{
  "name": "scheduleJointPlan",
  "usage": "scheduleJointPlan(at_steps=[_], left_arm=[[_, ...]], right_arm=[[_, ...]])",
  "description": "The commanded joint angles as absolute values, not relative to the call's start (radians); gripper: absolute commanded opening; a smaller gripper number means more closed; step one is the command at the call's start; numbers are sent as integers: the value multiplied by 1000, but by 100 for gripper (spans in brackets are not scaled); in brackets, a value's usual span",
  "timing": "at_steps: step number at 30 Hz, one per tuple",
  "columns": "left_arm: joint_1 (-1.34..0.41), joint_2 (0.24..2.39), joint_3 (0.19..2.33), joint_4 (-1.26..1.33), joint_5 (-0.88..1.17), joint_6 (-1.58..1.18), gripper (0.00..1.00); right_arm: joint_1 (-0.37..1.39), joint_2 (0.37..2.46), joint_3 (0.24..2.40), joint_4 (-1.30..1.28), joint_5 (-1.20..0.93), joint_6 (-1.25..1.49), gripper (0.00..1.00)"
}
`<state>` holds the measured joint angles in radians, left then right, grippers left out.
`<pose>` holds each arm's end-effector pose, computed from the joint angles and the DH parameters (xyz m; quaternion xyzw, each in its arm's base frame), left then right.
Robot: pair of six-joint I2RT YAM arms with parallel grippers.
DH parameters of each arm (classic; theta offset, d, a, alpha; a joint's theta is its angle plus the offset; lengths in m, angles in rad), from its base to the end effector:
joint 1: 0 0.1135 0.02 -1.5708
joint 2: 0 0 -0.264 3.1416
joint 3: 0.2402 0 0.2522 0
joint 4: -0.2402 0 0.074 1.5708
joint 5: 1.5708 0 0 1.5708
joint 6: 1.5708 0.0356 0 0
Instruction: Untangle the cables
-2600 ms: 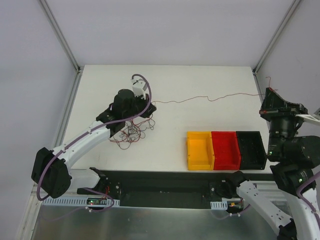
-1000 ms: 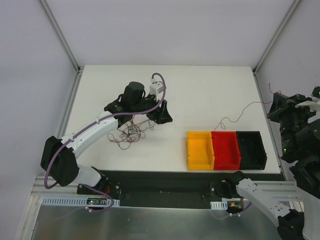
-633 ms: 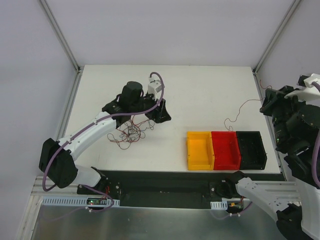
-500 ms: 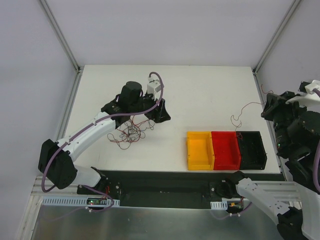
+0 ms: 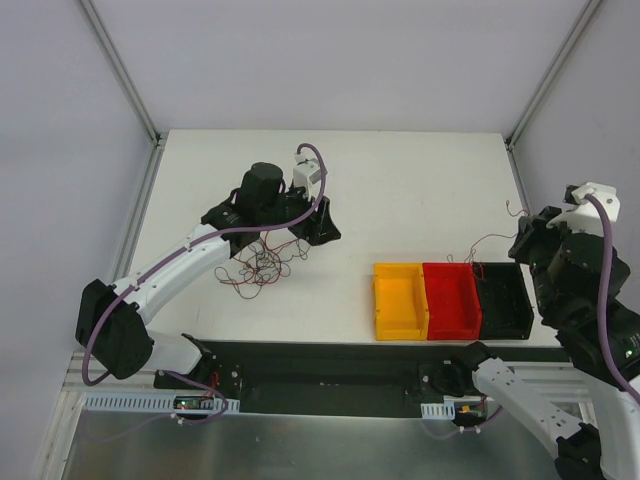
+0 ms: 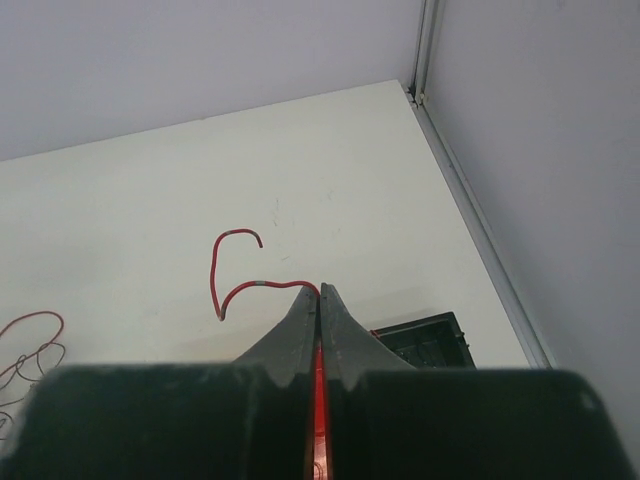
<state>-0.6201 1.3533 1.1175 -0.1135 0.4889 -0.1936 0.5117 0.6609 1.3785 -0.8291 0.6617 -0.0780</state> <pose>0.2461 -0.1962 0.3363 0.3039 0.7475 -0.4023 0.4326 0.0614 0.0094 0.4705 0.0023 0.7375 -0.1008 0.6678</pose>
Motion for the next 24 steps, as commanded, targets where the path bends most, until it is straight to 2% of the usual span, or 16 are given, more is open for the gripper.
scheduleJointPlan(at_steps=[1,5,10,20,24], left_arm=[[-614,1322,1140,-100,492,-186,68],[-614,1325,1144,-100,506,-193,68],[-614,1316,1141,-101,500,-198,75],[-614,1298,1144,-100,508,-196,77],[-614,1287,1140,-100,492,-192,77]], right_arm=[[508,653,1471,-822,667,-60,0],[506,660,1537,-824,629,-52,0],[506,654,1552,-856,606,-37,1],[508,572,1202,-880,687,101,0],[505,667,1158,-1078,865,262,0]])
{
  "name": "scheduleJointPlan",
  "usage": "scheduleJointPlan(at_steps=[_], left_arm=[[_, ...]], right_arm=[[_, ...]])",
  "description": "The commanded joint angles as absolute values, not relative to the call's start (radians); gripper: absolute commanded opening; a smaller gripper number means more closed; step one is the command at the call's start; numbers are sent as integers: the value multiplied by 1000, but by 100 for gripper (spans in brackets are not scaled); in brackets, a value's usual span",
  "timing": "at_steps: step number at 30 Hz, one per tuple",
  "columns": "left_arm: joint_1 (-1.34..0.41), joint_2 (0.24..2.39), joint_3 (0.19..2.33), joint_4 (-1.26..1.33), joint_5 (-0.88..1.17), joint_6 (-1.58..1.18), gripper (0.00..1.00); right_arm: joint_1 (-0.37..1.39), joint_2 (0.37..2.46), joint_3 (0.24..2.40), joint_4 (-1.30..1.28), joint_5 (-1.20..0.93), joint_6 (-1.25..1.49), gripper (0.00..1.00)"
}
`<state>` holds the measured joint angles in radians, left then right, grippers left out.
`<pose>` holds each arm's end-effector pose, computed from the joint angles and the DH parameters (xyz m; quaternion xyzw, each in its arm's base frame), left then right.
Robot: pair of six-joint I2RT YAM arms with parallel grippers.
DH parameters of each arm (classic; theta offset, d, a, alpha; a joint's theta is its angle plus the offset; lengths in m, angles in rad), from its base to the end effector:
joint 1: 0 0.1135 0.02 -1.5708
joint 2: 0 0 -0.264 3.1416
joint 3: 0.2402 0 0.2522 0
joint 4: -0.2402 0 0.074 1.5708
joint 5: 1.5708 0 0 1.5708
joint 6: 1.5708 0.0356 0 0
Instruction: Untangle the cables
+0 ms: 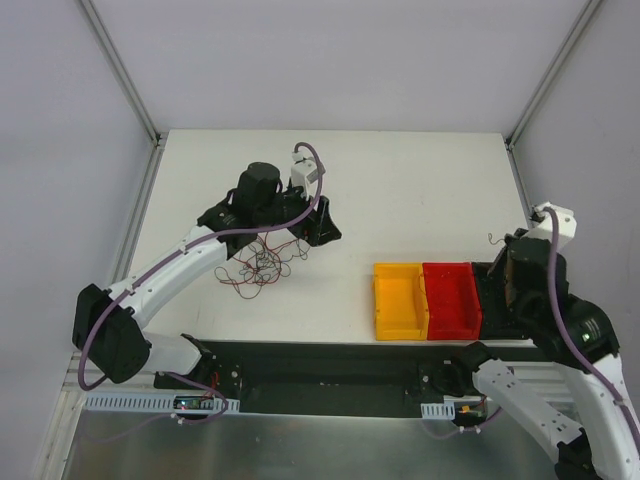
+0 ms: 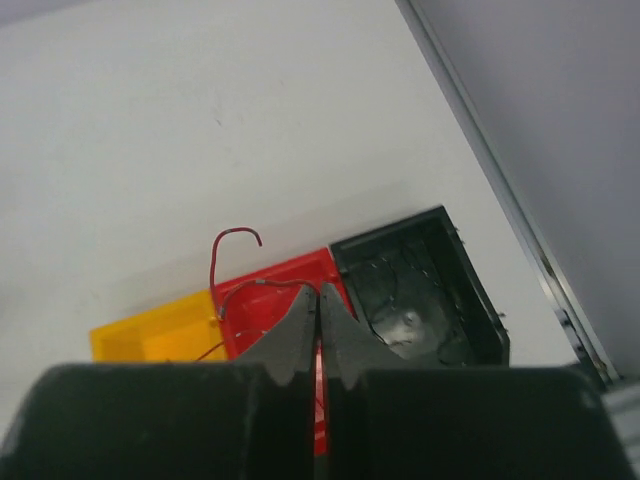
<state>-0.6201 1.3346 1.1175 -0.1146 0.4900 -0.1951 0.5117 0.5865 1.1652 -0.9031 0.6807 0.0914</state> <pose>0.2426 -0.1938 0.3417 0.3043 0.7424 -0.4046 0.4389 0.0709 0.0141 0.4114 0.0309 0.7892 -0.0954 0.6058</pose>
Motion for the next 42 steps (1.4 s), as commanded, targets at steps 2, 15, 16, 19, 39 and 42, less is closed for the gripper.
scheduleJointPlan(at_steps=[2,15,16,19,39,42], left_arm=[[-614,1289,1137,-100,477,-187,77],[-614,1272,1135,-100,469,-184,77],[-614,1269,1137,-100,472,-187,77],[-614,1269,1140,-98,485,-190,77],[-640,1272,1137,-95,488,-201,77],[-641,1270,1135,-98,486,-201,77]], right_arm=[[502,724,1170,-1121,885,291,0],[370,1044,1232,-1460,1035,353,0],[370,1061,1235,-1482,1055,350,1],[373,1049,1200,-1459,1048,335,0],[224,1190,736,-669,141,463,0],[164,1230,712,-635,124,439,4]])
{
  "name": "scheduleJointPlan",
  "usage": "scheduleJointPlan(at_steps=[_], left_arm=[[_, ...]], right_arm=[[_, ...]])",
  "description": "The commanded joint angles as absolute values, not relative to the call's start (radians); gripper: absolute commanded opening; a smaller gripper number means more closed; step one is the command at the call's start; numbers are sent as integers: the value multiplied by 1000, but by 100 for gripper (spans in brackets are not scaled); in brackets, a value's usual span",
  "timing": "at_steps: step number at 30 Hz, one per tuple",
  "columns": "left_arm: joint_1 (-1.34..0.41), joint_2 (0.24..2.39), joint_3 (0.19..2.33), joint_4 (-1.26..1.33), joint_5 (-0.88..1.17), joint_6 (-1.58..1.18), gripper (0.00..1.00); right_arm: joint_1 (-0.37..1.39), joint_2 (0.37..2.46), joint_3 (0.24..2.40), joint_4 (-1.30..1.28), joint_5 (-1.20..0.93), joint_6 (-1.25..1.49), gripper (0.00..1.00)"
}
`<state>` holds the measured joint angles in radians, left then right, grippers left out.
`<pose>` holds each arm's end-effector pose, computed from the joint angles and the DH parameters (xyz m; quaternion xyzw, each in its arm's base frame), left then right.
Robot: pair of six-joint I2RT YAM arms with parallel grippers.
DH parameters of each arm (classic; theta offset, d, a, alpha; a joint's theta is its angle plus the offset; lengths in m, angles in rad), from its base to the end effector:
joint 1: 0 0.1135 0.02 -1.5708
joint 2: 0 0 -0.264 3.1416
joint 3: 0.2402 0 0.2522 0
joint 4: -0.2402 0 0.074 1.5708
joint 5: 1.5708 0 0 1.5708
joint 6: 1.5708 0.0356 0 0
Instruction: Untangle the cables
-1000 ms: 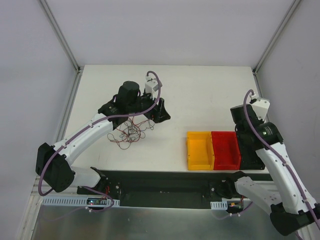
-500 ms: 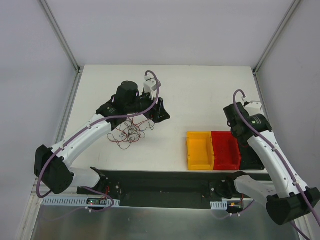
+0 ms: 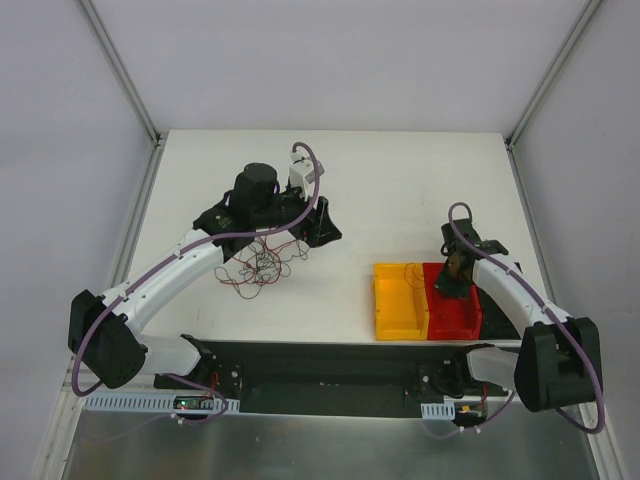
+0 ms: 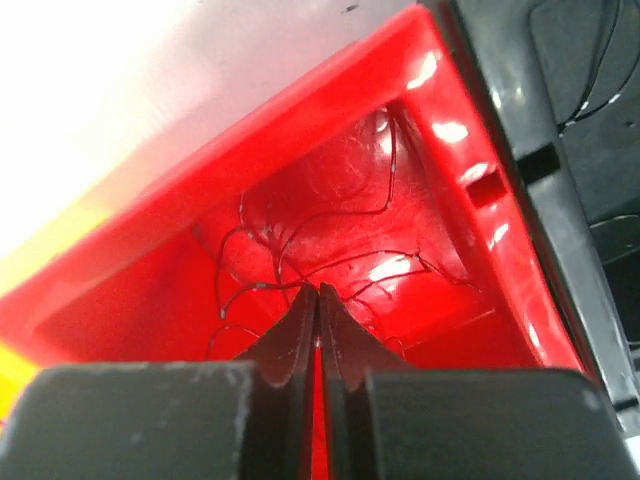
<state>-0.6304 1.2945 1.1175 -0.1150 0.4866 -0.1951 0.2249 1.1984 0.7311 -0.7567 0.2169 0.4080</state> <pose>0.2331 -0.1907 0.3531 0.3085 0.7294 -0.4094 0.4530 0.2031 0.0386 0.2003 0.1081 0.9734 -0.0479 0.1962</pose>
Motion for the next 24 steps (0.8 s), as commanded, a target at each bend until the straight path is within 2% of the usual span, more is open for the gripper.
scheduleJointPlan(at_steps=[1,4,7,13,16,22,24], left_arm=[[-641,1269,1135,-97,485,-198,77],[-641,1264,1134,-97,479,-193,77],[-641,1261,1135,-97,479,-189,77],[-641,1264,1135,-98,477,-187,77],[-641,1267,1135,-100,476,-187,77],[-641,1270,1132,-95,466,-189,77],[-641,1269,1134,-97,466,-187,77]], right_arm=[[157,1235,715,-638,112,413,7],[153,1198,745,-685,87,321,17],[153,1106,768,-768,126,262,32],[155,935,844,-894,154,161,47],[155,896,862,-859,98,98,62],[167,943,868,-750,-151,94,69],[224,991,891,-741,-152,94,69]])
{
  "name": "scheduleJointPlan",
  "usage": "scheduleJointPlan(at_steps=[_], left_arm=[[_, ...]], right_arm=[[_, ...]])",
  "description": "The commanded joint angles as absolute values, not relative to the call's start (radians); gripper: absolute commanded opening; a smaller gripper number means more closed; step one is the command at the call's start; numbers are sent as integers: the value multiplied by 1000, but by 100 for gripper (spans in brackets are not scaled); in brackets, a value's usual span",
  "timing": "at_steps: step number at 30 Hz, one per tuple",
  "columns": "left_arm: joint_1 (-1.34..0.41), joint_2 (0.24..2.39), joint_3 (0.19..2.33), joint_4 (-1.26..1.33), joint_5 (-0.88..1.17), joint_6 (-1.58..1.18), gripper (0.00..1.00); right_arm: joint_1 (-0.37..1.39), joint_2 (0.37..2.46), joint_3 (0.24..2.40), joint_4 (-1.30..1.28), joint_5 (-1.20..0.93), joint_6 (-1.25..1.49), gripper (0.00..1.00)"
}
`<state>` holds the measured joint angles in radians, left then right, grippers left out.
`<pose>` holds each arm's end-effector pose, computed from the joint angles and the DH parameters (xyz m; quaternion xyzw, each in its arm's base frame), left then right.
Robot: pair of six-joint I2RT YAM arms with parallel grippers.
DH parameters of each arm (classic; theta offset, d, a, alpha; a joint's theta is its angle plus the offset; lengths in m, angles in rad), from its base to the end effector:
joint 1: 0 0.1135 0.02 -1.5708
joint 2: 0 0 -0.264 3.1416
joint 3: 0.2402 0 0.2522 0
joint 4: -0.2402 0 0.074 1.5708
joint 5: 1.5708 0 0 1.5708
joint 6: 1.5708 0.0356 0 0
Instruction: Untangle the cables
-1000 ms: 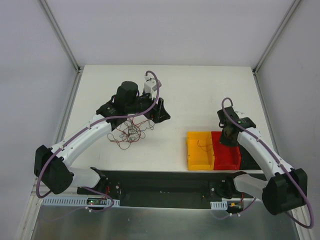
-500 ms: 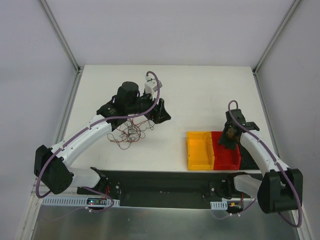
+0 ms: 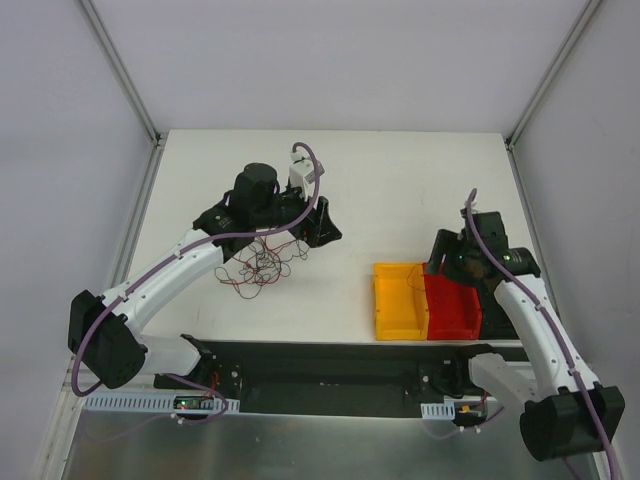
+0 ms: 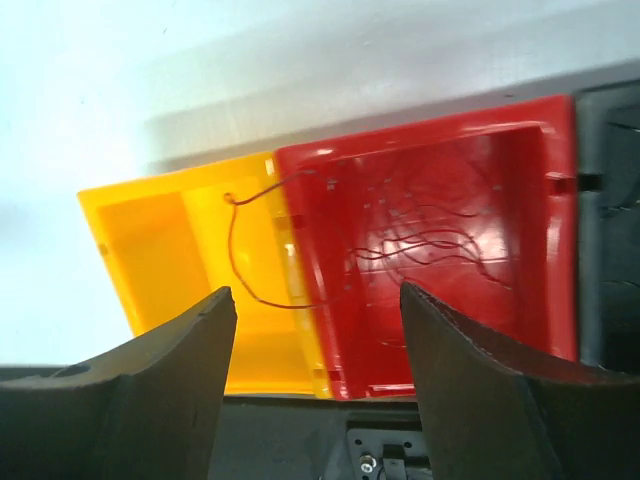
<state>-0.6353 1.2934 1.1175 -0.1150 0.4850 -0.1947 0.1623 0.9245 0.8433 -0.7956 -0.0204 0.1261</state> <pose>0.2320 -0.1916 0.3534 0.3101 0.7285 -0.4100 0.4528 0.1776 0.0298 0.2799 -0.0205 0.9401 0.0584 0.3352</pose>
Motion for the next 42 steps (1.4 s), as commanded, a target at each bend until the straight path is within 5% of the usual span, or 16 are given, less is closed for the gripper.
scheduleJointPlan(at_steps=[1,7,18,24,26,29,42], left_arm=[[-641,1266,1134,-97,465,-187,77],[-641,1259,1132,-98,463,-184,78],[-641,1246,1137,-106,451,-184,84],[-641,1241,1138,-107,443,-178,84],[-641,1243,1138,-109,448,-178,84],[-641,1244,1140,-109,457,-179,84],[-641,1241,1138,-109,460,-176,84]], right_arm=[[270,1012,906,-749,-115,100,69],[451,1083,920,-690,-6,106,54],[505,1258,904,-644,78,41,33],[508,1229,881,-615,100,64,10],[506,1203,871,-611,107,69,9],[506,1193,867,-612,107,63,21],[506,1246,821,-586,87,78,22]])
